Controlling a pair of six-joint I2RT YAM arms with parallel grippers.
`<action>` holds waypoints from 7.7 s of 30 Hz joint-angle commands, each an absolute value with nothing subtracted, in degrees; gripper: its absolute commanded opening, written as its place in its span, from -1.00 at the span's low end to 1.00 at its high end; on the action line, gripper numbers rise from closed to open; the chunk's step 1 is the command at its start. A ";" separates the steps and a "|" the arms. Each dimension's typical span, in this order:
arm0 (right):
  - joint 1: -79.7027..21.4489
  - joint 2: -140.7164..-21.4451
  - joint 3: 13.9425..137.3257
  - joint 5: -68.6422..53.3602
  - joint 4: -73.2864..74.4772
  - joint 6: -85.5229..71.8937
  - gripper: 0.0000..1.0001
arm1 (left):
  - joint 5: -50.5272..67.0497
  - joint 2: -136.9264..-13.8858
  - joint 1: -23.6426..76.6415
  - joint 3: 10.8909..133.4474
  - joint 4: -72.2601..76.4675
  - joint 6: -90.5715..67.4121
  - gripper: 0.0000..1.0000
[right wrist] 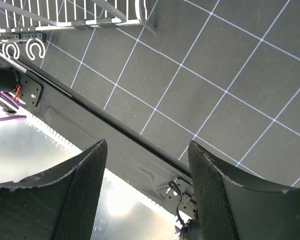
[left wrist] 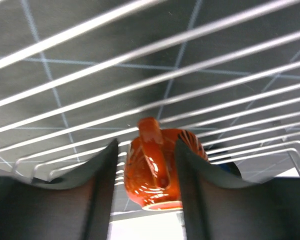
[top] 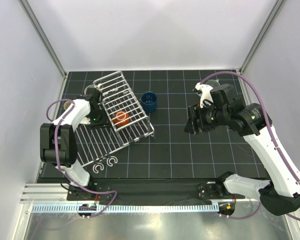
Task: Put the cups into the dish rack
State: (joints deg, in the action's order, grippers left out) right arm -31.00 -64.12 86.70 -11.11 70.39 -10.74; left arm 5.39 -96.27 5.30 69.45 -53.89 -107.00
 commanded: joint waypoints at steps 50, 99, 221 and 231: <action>-2.20 -93.41 100.81 -0.62 51.33 -44.37 0.38 | 21.18 -66.09 -3.87 94.22 -60.47 -41.49 0.41; 6.68 -130.08 118.03 8.70 51.94 -46.32 0.11 | 6.07 -69.17 12.39 103.89 -65.39 -19.69 0.64; -47.55 -57.83 71.89 -31.55 9.85 -55.63 -0.92 | 30.68 -62.32 44.03 89.03 -22.50 -54.05 0.18; -47.99 -57.92 71.63 -30.94 9.14 -55.90 -0.92 | 27.95 -61.52 44.65 88.68 -23.38 -52.91 0.01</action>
State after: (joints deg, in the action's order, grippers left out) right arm -47.55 -58.65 68.03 -31.79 17.32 -54.19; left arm 28.95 -62.50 43.90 86.89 -23.99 -54.52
